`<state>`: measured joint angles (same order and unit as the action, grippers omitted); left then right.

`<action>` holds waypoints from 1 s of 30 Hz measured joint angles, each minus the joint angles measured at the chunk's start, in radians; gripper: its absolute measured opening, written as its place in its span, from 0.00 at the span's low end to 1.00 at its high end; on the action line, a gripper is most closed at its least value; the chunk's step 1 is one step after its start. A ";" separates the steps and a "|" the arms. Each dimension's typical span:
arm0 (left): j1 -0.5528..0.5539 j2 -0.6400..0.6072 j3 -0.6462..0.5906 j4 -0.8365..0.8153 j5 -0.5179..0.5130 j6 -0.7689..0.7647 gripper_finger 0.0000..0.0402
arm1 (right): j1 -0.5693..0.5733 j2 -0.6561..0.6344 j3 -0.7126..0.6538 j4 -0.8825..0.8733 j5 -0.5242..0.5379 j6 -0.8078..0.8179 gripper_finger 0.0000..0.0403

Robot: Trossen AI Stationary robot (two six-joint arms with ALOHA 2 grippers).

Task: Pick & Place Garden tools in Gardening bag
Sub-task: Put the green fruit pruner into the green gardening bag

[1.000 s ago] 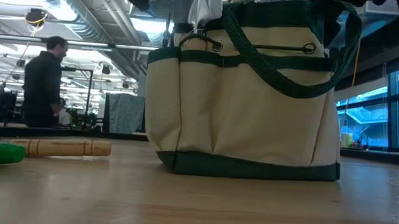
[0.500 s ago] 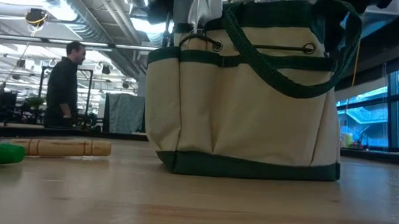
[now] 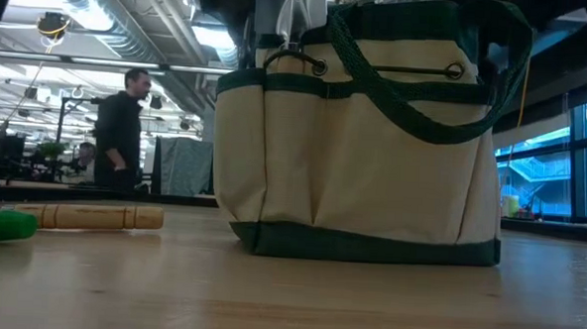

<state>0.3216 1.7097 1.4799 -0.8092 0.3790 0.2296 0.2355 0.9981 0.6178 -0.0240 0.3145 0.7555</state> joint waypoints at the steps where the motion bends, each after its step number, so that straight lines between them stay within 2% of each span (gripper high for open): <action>1: 0.004 0.016 0.000 -0.003 0.014 0.039 0.04 | -0.006 0.000 0.000 0.004 0.000 0.000 0.42; 9: -0.049 0.144 0.000 0.034 -0.023 0.289 0.22 | -0.025 0.000 0.000 0.004 0.007 -0.008 0.42; 12: -0.074 0.176 0.000 0.082 -0.066 0.321 0.29 | -0.025 0.000 0.000 0.004 0.007 -0.008 0.42; 17: -0.088 0.219 0.000 0.210 -0.071 0.334 0.38 | -0.025 0.000 0.000 -0.011 0.008 -0.005 0.42; 22: -0.077 0.268 0.000 0.230 -0.068 0.334 0.43 | -0.025 0.000 0.000 -0.031 0.026 0.024 0.42; 30: -0.062 0.323 0.000 0.239 -0.074 0.356 0.44 | -0.025 0.001 0.000 -0.037 0.026 0.042 0.42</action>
<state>0.2600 2.0325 1.4796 -0.5700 0.3049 0.5857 0.2104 0.9989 0.6178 -0.0612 0.3401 0.7971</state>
